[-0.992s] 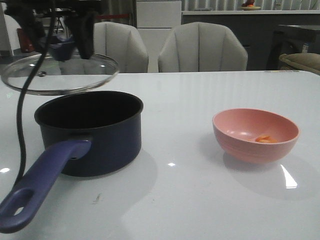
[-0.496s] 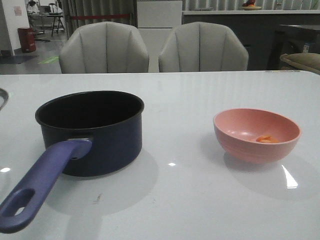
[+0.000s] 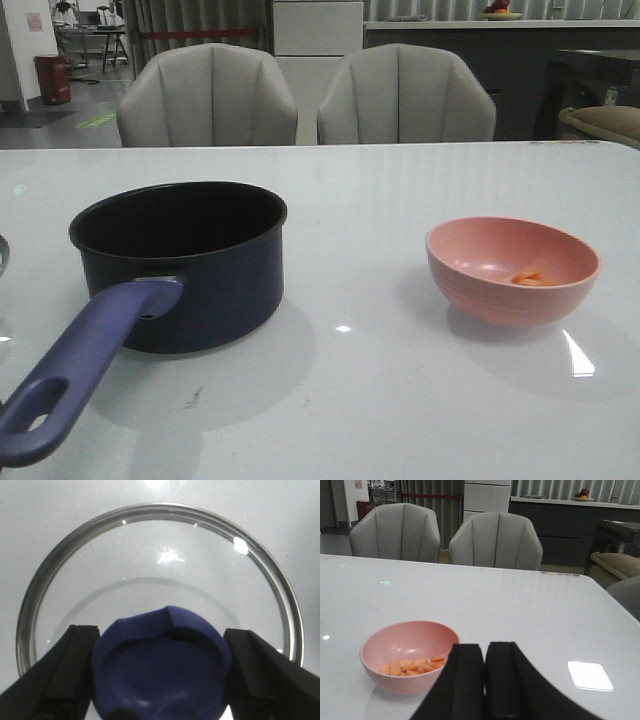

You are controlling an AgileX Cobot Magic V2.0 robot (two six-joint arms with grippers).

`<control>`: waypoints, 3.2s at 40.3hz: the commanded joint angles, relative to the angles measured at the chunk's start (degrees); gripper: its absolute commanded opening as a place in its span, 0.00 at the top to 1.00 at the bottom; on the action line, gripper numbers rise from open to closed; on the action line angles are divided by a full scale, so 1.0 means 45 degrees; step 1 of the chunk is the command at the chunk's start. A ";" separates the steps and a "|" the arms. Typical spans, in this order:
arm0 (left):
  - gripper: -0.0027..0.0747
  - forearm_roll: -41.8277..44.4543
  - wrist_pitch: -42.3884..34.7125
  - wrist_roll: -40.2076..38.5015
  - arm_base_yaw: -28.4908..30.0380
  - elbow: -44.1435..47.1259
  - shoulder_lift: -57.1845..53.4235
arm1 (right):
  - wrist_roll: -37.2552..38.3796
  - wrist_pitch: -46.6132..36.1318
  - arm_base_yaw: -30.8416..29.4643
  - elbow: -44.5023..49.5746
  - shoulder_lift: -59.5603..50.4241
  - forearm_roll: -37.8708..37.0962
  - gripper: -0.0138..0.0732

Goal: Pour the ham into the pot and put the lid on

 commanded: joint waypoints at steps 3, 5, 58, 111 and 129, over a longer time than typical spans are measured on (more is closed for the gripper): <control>0.56 -0.0176 -0.0771 0.0019 0.0017 -0.0316 0.0195 | -0.0063 -0.1152 -0.0031 -0.0058 -0.0276 -0.0182 0.67; 0.56 -0.0176 -0.0793 0.0019 0.0017 -0.0316 0.0336 | -0.0063 -0.1152 -0.0031 -0.0058 -0.0276 -0.0182 0.67; 0.19 0.0407 0.0772 0.0038 -0.1979 -0.1071 -0.5114 | -0.0063 -0.1152 -0.0031 -0.0058 -0.0276 -0.0182 0.67; 0.19 -0.0177 -0.4959 0.0038 -0.3043 0.6917 -1.6910 | -0.0063 -0.2679 -0.0031 -0.0058 -0.0264 -0.0165 0.67; 0.19 0.0417 -0.4867 0.0038 -0.3059 0.6917 -1.6910 | -0.0063 0.1801 -0.0031 -0.4811 0.2653 0.0301 0.67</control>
